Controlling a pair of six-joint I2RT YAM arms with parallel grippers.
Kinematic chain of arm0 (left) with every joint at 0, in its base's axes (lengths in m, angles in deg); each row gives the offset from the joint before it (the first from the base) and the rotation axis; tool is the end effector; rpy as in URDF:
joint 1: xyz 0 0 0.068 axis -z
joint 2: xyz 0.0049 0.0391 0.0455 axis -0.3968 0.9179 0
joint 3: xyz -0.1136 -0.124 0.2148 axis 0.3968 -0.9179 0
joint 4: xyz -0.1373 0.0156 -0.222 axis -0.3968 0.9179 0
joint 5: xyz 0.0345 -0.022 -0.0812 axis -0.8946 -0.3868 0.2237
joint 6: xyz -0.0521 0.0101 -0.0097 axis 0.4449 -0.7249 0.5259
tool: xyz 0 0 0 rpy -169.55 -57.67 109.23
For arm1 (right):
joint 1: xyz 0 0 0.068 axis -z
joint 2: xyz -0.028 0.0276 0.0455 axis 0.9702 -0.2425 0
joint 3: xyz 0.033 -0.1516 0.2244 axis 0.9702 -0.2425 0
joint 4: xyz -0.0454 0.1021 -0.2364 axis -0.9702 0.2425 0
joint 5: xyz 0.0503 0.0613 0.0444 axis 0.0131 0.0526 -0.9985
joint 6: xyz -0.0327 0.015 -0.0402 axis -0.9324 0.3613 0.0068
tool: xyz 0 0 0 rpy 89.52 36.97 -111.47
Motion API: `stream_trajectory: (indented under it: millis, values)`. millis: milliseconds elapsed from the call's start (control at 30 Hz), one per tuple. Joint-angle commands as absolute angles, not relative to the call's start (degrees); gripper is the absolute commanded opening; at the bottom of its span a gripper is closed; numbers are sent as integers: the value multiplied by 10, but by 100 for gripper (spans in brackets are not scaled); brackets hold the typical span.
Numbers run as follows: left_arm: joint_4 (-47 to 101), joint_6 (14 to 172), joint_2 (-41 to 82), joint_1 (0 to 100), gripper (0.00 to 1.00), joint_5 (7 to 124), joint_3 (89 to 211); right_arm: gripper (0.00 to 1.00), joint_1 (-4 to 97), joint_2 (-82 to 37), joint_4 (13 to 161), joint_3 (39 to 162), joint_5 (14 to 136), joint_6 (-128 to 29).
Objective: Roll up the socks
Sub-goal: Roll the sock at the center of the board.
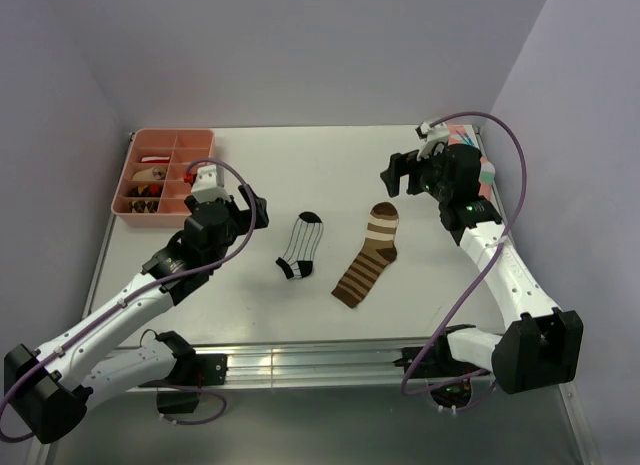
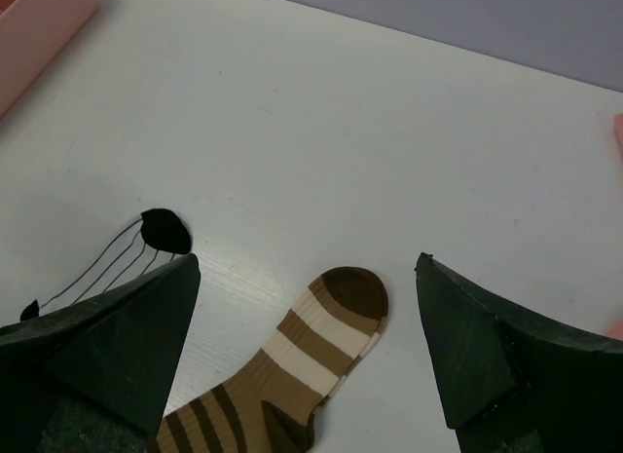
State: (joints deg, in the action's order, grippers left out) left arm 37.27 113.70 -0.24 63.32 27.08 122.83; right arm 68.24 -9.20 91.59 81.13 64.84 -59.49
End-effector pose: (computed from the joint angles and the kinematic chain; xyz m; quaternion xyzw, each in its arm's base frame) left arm 0.1781 -0.1256 0.3175 -0.1037 0.7851 -0.1689 0.5868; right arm 0.2700 0.0477 0.3368 -0.1697 0.7789 0.1477 0.5854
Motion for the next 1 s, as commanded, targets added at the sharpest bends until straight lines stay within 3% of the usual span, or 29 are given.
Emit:
stream_trajectory:
  millis: [0,433,667,900,967]
  values:
    - [368,1143,-14,633,100,268,1235,98,682,-80,890,820,664,-601]
    - [367,1157,-30,633,100,265,1219,94,671,-88,915,814,695,-638]
    - [388,1194,-26,634,99,250,1214,90,556,-129,979,820,744,-683]
    - [425,1249,-25,632,96,224,1224,67,479,-213,1031,849,733,-715]
    - [442,1259,-29,633,95,207,1225,66,454,-218,1031,844,739,-715]
